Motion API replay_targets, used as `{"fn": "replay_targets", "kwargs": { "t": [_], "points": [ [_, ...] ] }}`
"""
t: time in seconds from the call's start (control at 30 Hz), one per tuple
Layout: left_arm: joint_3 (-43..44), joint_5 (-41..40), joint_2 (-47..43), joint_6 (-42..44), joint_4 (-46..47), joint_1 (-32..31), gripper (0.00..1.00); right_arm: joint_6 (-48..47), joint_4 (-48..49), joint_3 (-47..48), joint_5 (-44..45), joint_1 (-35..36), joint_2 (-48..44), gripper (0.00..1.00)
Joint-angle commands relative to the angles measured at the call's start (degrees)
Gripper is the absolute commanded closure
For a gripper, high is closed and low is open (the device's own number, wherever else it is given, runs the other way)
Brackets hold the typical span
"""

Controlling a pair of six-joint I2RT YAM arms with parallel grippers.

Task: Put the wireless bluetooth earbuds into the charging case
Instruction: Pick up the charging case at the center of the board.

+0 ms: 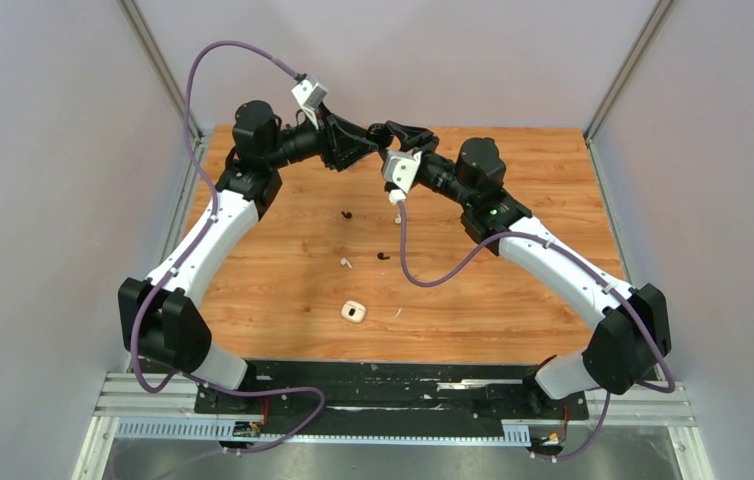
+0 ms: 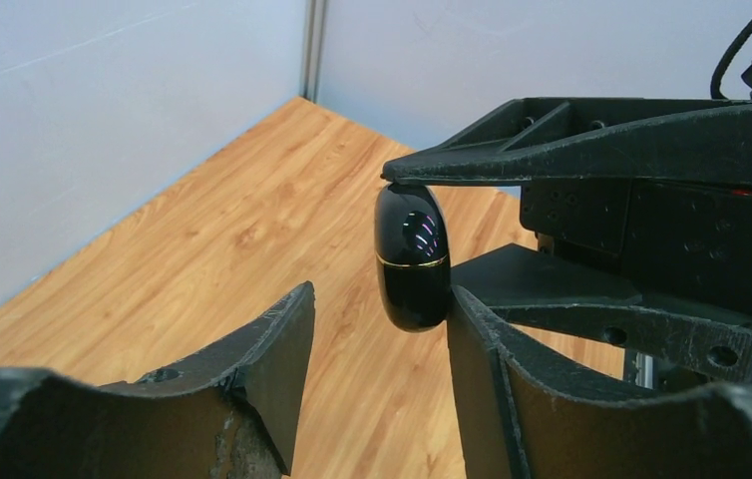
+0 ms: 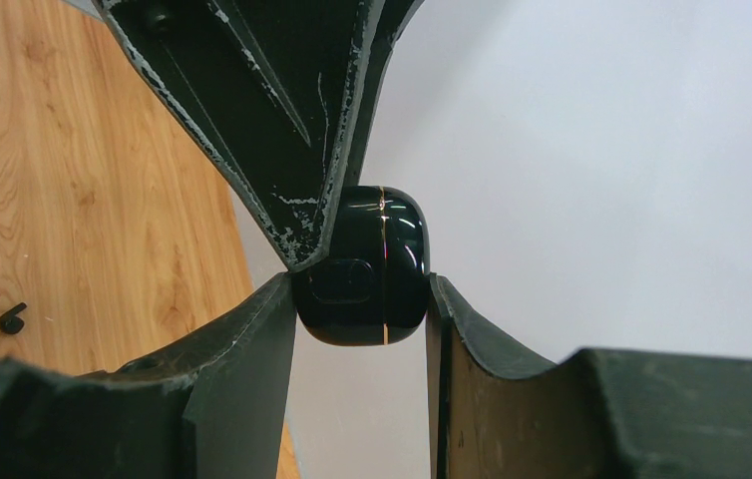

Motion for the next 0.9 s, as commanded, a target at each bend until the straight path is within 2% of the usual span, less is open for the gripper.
{"fn": "replay_targets", "kwargs": {
  "t": [0.0, 0.37, 0.53, 0.67, 0.7, 0.77, 0.8, 0.87],
  "points": [
    [1.1, 1.1, -0.1, -1.1, 3.6, -0.4, 0.42, -1.9, 3.8, -0.5, -1.4, 0.5, -2.3, 1.00],
    [2.6, 1.2, 1.7, -1.4, 4.7, -1.4, 0.43, -2.5, 4.2, -0.9, -2.4, 0.6, -2.3, 1.00],
    [2.4, 1.3, 1.8, -1.4, 5.0, -1.4, 0.62, -2.4, 4.1, -1.1, -2.0, 0.8, -2.4, 0.99],
    [2.0, 0.5, 1.9, -2.3, 6.4, -1.4, 0.80, -1.9, 1.5, -0.7, -2.5, 0.8, -2.1, 0.84],
    [2.1, 0.5, 2.2, -2.5, 7.1, -1.4, 0.86, -1.3, 0.2, -0.2, -2.7, 0.8, -2.1, 0.70],
    [2.4, 0.7, 2.7, -2.8, 7.9, -1.4, 0.98, -0.2, -8.5, 2.5, -3.4, 0.6, -1.4, 0.36],
    [2.6, 0.6, 2.9, -2.7, 8.1, -1.4, 1.00, 1.1, -14.2, 4.6, -3.5, 0.3, -1.1, 0.24],
    [2.9, 1.7, 3.2, -1.4, 8.2, -1.2, 1.00, 5.1, -23.4, 8.1, -6.9, -2.1, -1.5, 0.09]
  ]
}}
